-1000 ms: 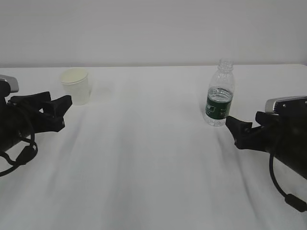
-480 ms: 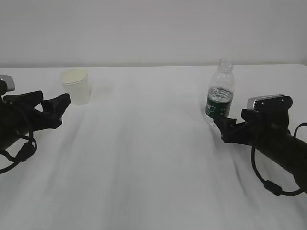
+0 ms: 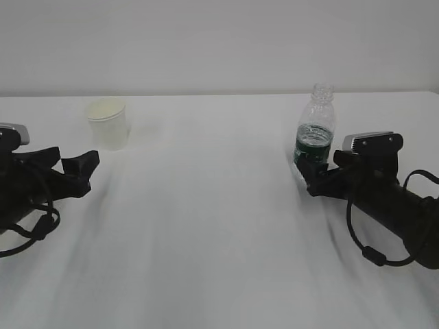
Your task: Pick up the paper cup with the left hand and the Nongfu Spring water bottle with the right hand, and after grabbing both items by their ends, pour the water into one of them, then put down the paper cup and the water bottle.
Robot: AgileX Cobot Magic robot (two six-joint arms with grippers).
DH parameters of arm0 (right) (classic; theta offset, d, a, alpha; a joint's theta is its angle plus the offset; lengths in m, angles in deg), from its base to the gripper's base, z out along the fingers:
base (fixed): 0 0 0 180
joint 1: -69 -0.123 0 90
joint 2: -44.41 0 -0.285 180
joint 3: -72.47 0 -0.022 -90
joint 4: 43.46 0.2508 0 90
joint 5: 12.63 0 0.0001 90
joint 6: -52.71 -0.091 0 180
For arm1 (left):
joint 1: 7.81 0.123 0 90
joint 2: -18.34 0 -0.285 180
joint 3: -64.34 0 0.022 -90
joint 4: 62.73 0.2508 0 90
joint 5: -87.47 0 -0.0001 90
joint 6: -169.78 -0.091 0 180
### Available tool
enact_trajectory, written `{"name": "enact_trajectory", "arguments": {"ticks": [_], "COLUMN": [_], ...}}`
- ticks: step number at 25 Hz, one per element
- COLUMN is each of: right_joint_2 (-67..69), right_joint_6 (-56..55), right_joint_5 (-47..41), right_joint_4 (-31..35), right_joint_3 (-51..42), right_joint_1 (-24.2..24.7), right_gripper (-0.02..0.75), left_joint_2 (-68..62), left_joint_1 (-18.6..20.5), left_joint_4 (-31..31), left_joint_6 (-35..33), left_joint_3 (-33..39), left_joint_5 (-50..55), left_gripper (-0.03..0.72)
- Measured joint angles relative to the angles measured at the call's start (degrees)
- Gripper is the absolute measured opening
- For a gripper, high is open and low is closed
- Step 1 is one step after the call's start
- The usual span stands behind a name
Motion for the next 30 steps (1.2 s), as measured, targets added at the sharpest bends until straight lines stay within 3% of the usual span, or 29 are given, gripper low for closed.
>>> {"name": "enact_trajectory", "arguments": {"ticks": [30], "right_joint_2": [6.16], "right_joint_6": [-3.55], "right_joint_5": [0.1], "right_joint_4": [-2.07], "right_joint_3": [11.02], "right_joint_1": [0.0], "right_gripper": [0.658], "left_joint_2": [-5.35], "left_joint_1": [0.0], "left_joint_4": [-0.15], "left_joint_6": [-0.13], "left_joint_3": [-1.57], "left_joint_5": [0.0], "left_gripper": [0.564]}}
